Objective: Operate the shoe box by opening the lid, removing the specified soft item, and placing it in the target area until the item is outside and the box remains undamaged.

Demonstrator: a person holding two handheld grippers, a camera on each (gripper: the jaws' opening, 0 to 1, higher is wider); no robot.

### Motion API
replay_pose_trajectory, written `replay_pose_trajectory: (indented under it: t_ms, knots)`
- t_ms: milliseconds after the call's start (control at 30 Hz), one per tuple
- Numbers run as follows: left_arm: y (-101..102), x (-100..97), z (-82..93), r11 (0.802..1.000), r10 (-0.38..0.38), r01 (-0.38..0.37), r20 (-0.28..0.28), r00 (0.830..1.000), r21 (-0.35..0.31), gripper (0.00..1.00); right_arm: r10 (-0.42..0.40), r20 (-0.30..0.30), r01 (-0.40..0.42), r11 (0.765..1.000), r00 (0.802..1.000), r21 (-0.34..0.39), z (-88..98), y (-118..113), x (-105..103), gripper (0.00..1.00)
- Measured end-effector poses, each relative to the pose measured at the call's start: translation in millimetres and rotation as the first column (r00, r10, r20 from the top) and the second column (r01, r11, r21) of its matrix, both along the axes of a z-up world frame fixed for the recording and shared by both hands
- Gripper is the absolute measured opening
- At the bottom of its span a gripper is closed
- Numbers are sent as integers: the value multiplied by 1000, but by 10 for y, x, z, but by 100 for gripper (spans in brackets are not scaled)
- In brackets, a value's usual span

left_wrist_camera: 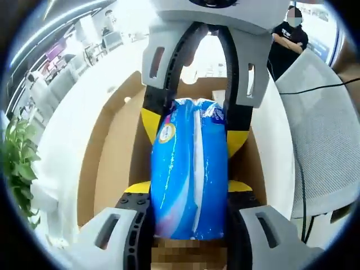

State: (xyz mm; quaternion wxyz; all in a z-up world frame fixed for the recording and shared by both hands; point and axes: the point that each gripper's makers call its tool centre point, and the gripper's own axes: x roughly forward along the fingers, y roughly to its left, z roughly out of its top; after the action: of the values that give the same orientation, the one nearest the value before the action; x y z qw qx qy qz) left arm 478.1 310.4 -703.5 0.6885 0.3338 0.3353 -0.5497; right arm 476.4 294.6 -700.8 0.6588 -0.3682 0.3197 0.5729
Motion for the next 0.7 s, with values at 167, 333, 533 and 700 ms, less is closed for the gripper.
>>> replay_pose_trajectory:
  t_ms: [167,333,533,700]
  knots:
    - [-119,-17,128,1000,-21,21,21,1000,-1,46,-17,20,17,1000,1000,-1,119,-120,-19,43]
    - [-256,-46,228,999,-47,47,40,998,-1,46,-43,39,43,999,998,1,212,-264,-53,43]
    - [-444,-118,256,996,-91,91,49,995,7,46,-80,46,80,997,996,8,260,-438,-126,43]
    - [-598,-178,281,993,-122,122,52,991,13,46,-116,50,115,993,992,12,280,-633,-209,43]
